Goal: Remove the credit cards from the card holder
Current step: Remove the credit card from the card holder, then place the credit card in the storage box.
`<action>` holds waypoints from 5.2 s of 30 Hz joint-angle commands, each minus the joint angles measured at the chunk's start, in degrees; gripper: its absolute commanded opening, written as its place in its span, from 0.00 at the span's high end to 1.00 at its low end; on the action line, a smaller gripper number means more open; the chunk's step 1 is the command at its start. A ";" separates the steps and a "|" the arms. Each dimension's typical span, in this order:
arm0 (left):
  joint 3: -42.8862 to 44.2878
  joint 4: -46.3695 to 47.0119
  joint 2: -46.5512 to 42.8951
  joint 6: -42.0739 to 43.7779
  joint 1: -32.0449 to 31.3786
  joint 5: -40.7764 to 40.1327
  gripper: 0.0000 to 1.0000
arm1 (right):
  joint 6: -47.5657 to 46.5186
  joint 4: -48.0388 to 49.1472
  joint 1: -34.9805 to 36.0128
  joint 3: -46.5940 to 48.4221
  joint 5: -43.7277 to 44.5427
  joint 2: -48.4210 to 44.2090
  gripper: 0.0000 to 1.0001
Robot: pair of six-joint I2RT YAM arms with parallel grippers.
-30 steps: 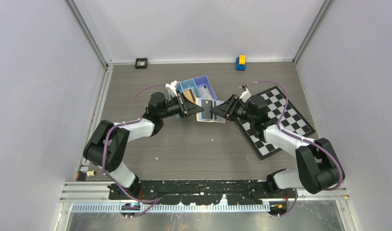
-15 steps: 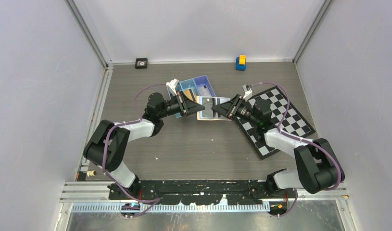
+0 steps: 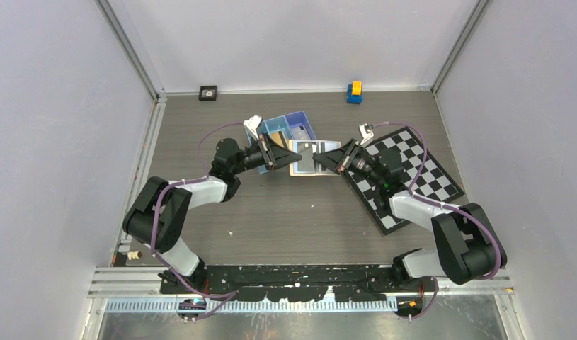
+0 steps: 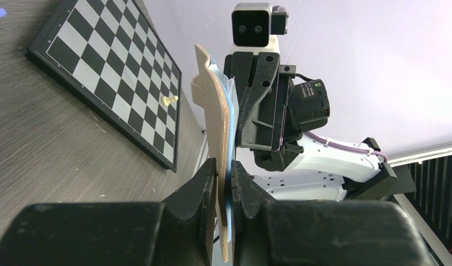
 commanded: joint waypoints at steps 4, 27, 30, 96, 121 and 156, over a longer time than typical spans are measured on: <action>-1.15 5.94 0.00 -0.84 1.06 0.41 0.88 | -2.45 -2.94 -1.20 0.80 1.32 -2.29 0.99; -3.20 9.58 -0.83 -2.21 2.71 -0.57 1.00 | -1.67 -3.64 -3.82 -0.24 2.33 -2.89 1.00; -3.11 9.44 -0.84 -1.96 2.69 -0.39 1.00 | -1.87 -4.12 -3.83 -0.20 2.34 -3.04 1.00; -5.66 -60.64 -56.89 32.11 3.94 -57.66 1.00 | -25.65 -45.55 11.48 43.12 14.74 24.76 0.99; -7.85 -58.70 -59.72 30.40 3.94 -58.50 1.00 | -31.81 -58.04 14.94 70.68 15.05 48.54 0.99; -12.61 -29.84 -46.04 24.61 3.94 -30.27 1.00 | -25.13 -32.88 14.55 12.67 24.18 -5.94 0.15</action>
